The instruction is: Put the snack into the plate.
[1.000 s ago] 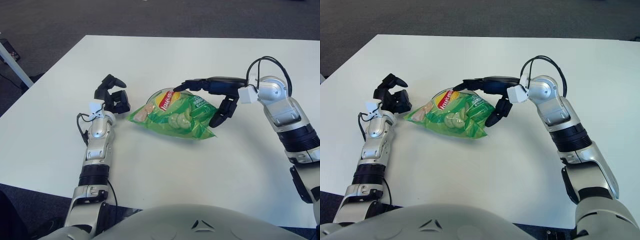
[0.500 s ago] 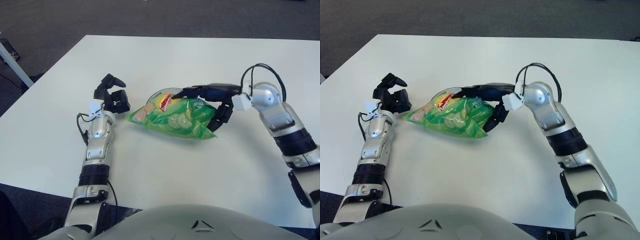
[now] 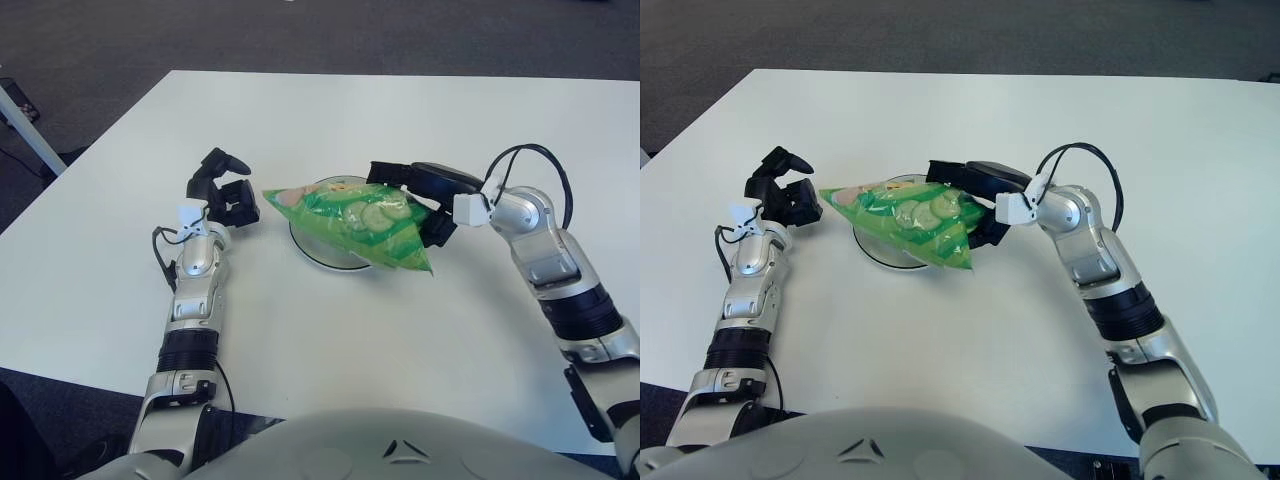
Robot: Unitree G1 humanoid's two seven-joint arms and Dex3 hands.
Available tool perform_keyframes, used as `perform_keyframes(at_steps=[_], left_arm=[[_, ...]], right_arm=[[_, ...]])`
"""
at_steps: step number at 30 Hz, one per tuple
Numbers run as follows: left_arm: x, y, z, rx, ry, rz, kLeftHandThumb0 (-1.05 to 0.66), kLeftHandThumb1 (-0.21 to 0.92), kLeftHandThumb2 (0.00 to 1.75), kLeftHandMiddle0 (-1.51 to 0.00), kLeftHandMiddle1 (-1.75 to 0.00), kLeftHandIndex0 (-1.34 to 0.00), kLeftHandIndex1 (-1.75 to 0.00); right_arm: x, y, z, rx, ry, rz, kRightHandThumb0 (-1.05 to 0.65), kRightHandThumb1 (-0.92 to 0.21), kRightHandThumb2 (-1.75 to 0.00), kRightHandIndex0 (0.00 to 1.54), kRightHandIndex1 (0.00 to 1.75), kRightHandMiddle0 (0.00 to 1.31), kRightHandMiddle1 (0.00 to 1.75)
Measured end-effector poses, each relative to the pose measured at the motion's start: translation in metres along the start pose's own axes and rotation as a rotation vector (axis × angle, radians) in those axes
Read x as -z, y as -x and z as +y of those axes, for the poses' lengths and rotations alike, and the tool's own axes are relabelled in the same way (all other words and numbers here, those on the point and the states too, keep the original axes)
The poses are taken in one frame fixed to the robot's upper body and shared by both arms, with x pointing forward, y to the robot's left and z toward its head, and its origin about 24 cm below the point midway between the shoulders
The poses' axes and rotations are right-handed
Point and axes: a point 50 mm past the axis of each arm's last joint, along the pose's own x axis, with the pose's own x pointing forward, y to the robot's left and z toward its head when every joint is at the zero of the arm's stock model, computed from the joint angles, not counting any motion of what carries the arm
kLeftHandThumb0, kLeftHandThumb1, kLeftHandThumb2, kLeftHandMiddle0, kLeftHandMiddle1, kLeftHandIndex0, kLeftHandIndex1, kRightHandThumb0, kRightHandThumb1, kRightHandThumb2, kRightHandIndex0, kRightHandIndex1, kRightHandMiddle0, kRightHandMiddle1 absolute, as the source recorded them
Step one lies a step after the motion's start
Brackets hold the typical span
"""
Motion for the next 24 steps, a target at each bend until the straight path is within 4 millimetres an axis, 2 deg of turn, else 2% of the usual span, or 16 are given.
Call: perform_keyframes(at_steps=[5, 16, 24], left_arm=[[0.000, 0.000, 0.000, 0.000, 0.000, 0.000, -0.49, 0.29, 1.35, -1.34, -1.75, -0.63, -1.75], [0.001, 0.000, 0.000, 0.001, 0.001, 0.002, -0.49, 0.29, 1.35, -1.35, -1.75, -0.63, -1.75], [0.001, 0.000, 0.000, 0.003, 0.005, 0.002, -0.49, 0.29, 1.35, -1.34, -1.75, -0.63, -1.75]], right_arm=[[-0.002, 0.002, 0.001, 0.040, -0.049, -0.008, -0.01, -0.02, -1.62, 0.88, 1.61, 0.61, 1.75], [-0.006, 0.003, -0.009, 0.165, -0.130, -0.067, 0.00, 0.00, -1.67, 0.86, 1.70, 0.62, 1.75], [-0.012, 0.003, -0.037, 0.244, -0.173, -0.090, 0.00, 0.00, -1.68, 0.84, 1.73, 0.63, 1.75]])
